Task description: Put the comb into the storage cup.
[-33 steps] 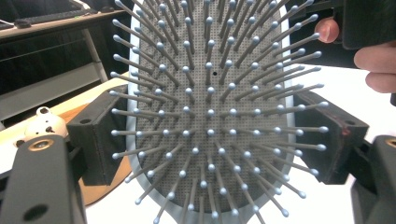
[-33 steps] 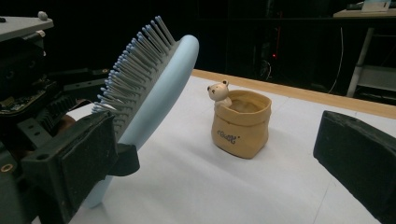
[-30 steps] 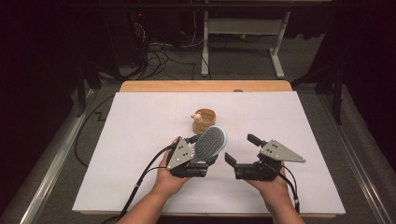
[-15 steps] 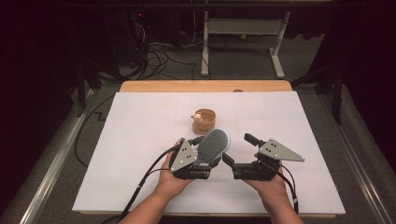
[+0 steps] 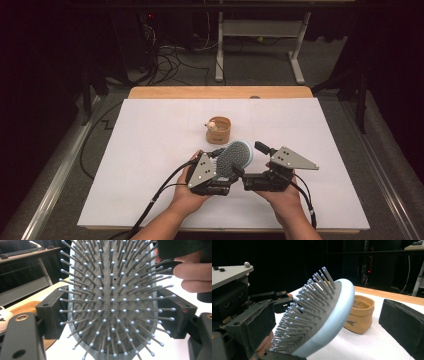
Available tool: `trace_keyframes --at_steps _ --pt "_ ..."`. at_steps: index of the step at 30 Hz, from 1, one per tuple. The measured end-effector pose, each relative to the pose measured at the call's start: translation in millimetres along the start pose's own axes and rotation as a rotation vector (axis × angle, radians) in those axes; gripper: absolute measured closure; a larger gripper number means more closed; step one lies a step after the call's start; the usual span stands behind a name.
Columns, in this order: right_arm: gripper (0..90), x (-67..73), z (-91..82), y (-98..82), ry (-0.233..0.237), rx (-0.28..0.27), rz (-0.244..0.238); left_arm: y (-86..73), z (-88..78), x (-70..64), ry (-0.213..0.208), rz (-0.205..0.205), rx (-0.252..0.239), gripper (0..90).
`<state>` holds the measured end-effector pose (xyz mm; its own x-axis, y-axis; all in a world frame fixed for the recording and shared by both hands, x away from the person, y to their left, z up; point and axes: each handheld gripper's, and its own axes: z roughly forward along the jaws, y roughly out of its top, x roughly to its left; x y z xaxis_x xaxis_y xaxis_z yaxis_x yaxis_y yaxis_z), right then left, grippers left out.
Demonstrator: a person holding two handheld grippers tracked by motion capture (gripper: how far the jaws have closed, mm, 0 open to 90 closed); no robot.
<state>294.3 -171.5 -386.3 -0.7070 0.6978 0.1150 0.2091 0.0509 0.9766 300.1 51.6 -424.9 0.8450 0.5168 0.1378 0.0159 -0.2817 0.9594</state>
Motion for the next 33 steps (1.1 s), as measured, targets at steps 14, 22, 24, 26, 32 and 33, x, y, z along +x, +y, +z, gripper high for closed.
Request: trace_keyframes --at_steps 14,22,24,26,32,33 --pt "13.1 -0.5 3.8 0.1 0.024 0.0 0.044 1.8 2.0 -7.4 -0.014 0.022 0.002 20.0" --pt "22.5 -1.9 3.7 -0.8 0.051 0.003 0.078 2.1 1.9 -7.7 -0.006 0.022 -0.002 20.0" --pt "24.7 -2.1 3.8 -1.2 0.057 0.004 0.088 2.1 2.1 -7.7 -0.006 0.019 -0.003 20.0" --pt "26.7 -2.2 4.2 -1.7 0.062 0.008 0.096 2.1 2.2 -7.7 -0.003 0.022 0.001 20.0" --pt "32.9 -2.7 6.6 -3.3 0.101 0.017 0.123 2.7 1.8 -6.3 0.003 0.02 0.004 20.0" --pt "33.1 -2.9 6.7 -3.2 0.101 0.017 0.125 2.7 1.8 -6.1 0.002 0.02 0.004 20.0"
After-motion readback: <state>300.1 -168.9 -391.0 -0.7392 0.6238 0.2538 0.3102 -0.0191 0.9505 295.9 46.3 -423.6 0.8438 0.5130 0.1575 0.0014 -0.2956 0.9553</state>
